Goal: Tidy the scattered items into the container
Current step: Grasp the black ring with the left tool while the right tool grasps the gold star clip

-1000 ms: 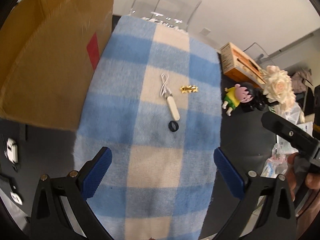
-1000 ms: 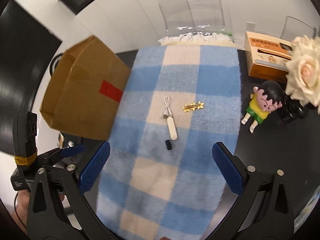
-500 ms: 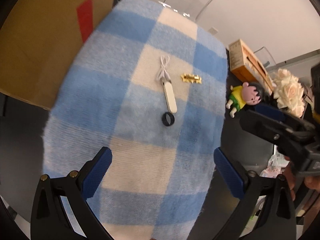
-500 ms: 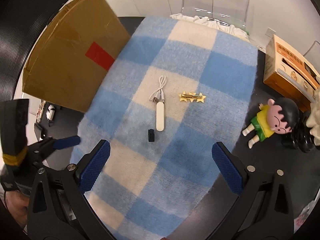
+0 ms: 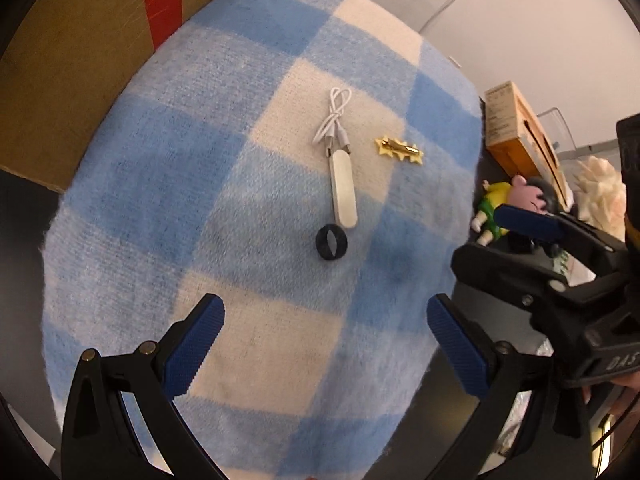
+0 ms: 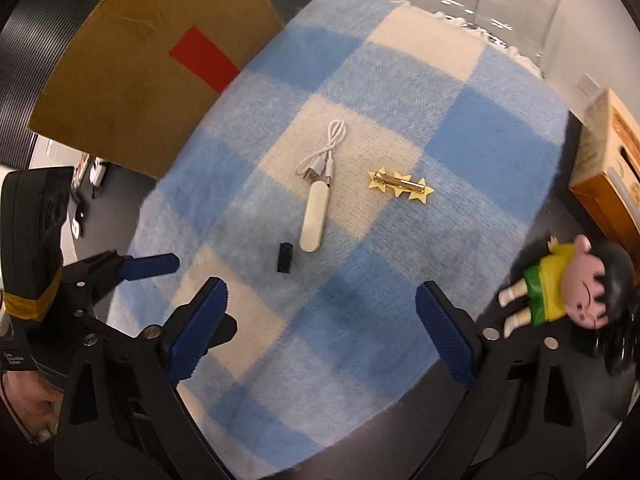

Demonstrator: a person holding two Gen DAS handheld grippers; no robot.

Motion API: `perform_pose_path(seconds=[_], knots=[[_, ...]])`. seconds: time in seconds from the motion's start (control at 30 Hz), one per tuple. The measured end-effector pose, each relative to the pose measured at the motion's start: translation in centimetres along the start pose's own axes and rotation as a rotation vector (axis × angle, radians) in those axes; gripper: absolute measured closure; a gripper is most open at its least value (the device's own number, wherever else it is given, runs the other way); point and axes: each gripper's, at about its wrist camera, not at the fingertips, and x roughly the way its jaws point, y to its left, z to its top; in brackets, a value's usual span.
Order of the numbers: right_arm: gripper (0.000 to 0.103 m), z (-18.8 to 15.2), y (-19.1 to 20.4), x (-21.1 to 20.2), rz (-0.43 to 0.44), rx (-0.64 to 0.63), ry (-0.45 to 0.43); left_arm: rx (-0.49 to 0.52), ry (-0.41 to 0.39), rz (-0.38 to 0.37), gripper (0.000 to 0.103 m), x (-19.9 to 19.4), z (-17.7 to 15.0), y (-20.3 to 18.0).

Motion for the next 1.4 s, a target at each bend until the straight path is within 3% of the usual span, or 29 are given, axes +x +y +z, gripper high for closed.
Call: perform_pose_path(seconds=[0.1, 0.23, 0.3, 0.37, 0.47, 0.57, 0.67, 0.77, 0.97, 1.23, 1.4], knots=[[0.014, 1.0, -0.8, 0.8, 0.0, -0.042, 0.014, -0.028, -0.002, 0.001, 0.018, 1.4, 0.3, -0.1], [0.023, 2.2, -1.6, 2.0, -0.004, -0.11, 0.042, -0.056, -0.028, 0.0, 0.025, 2.3, 0.5, -0.2], [0.034, 2.7, -2.0, 3.1, -0.003, -0.142, 0.071, -0.063, -0.03, -0.003, 0.039, 2.9, 0.6, -0.2], [0.042, 3.2, -2.4, 3.9, 0.002, -0.159, 0.086, -0.071, -0.022, -0.003, 0.047, 3.5, 0.7, -0.2], [0.046, 3.9, -2.8, 5.0, 0.002, -0.193, 0.096, -0.069, -0.031, 0.01, 0.048, 4.2, 1.0, -0.4], [0.049, 4.2, -2.8, 5.7, -0.014, -0.241, 0.102, -0.069, -0.043, 0.006, 0.058, 4.5, 1.3, -0.7], [0.057, 4.7, -3.1, 6.5, -0.04, -0.281, 0.105, -0.07, -0.062, 0.005, 0.062, 4.5, 1.6, -1.0], [0.059, 5.5, -3.4, 6.4, -0.022, -0.286, 0.082, -0.071, -0.075, 0.006, 0.072, 4.7, 1.9, -1.2], [0.062, 6.9, -3.6, 7.3, -0.012, -0.317, 0.085, -0.094, -0.062, -0.016, 0.078, 5.5, 2.0, -0.9], [0.062, 7.7, -3.1, 7.4, -0.049, -0.352, 0.045, -0.095, -0.044, -0.033, 0.094, 6.0, 1.6, -0.7], [0.07, 7.9, -2.7, 8.2, -0.073, -0.397, 0.066, -0.102, -0.041, -0.047, 0.098, 5.9, 1.6, -0.4]])
